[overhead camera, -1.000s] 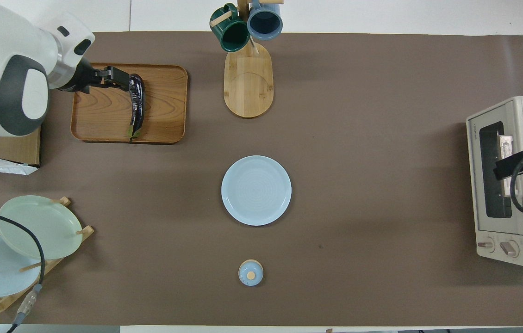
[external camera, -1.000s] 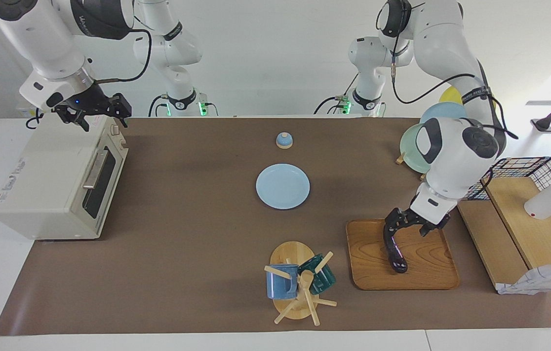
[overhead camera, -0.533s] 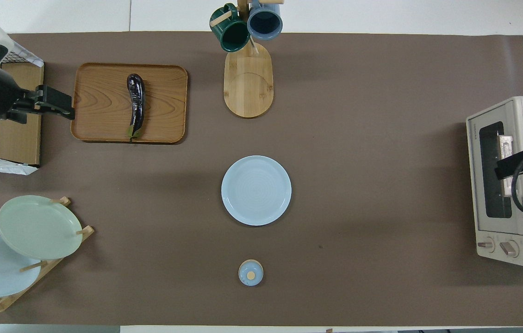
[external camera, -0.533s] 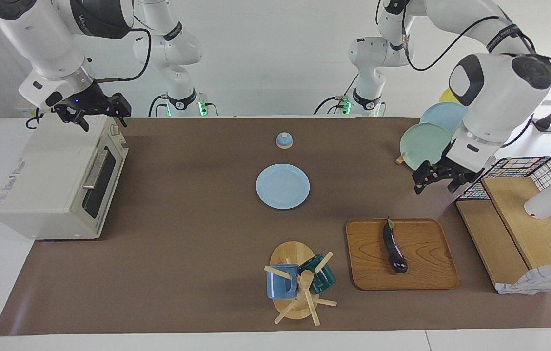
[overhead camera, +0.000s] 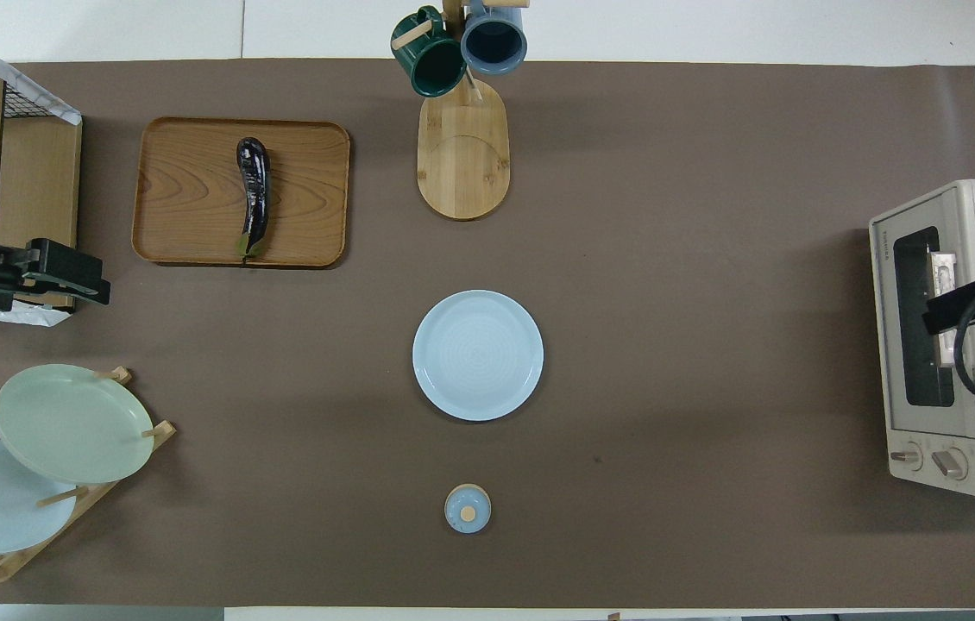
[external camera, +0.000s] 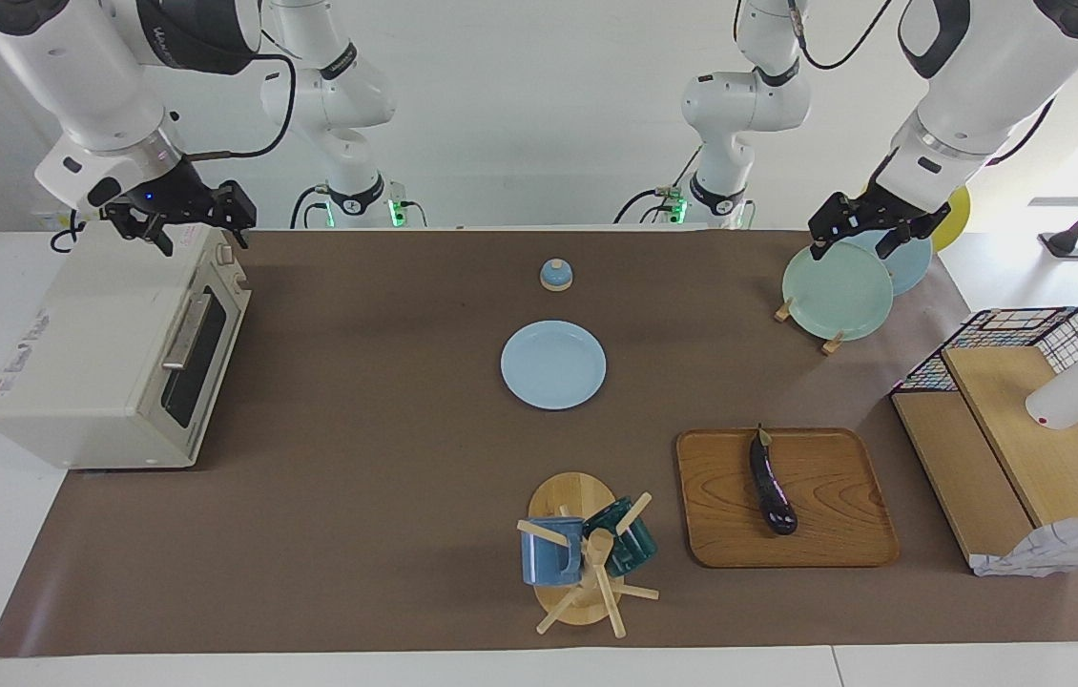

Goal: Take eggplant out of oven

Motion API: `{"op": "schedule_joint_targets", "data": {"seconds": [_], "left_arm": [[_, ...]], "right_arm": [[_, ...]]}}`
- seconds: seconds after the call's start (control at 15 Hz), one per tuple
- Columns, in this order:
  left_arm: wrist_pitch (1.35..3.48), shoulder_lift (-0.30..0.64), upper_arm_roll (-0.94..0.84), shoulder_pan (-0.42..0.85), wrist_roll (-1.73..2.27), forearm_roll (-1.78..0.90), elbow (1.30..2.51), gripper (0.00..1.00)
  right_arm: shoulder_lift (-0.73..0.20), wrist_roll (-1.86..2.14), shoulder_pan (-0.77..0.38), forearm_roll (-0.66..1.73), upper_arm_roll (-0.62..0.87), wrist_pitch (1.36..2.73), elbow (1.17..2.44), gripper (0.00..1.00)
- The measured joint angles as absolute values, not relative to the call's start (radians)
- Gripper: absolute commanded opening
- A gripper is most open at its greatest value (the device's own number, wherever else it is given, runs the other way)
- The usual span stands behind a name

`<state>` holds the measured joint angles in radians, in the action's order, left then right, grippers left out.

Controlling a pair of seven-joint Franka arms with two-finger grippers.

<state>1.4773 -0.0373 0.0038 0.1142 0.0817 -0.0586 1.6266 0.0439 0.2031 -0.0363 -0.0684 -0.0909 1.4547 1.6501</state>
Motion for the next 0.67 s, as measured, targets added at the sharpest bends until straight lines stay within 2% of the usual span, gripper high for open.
{"op": "schedule_joint_targets", "data": {"seconds": [0.13, 0.67], "left_arm": [[1.487, -0.056, 0.002, 0.115, 0.082, -0.059, 1.658, 1.00], [1.518, -0.057, 0.002, 0.114, 0.082, -0.058, 1.661, 1.00]], "right_arm": [[0.044, 0.203, -0.036, -0.068, -0.091, 1.455, 1.650, 1.00], [0.044, 0.203, -0.037, -0.068, -0.091, 1.457, 1.647, 1.00]]}}
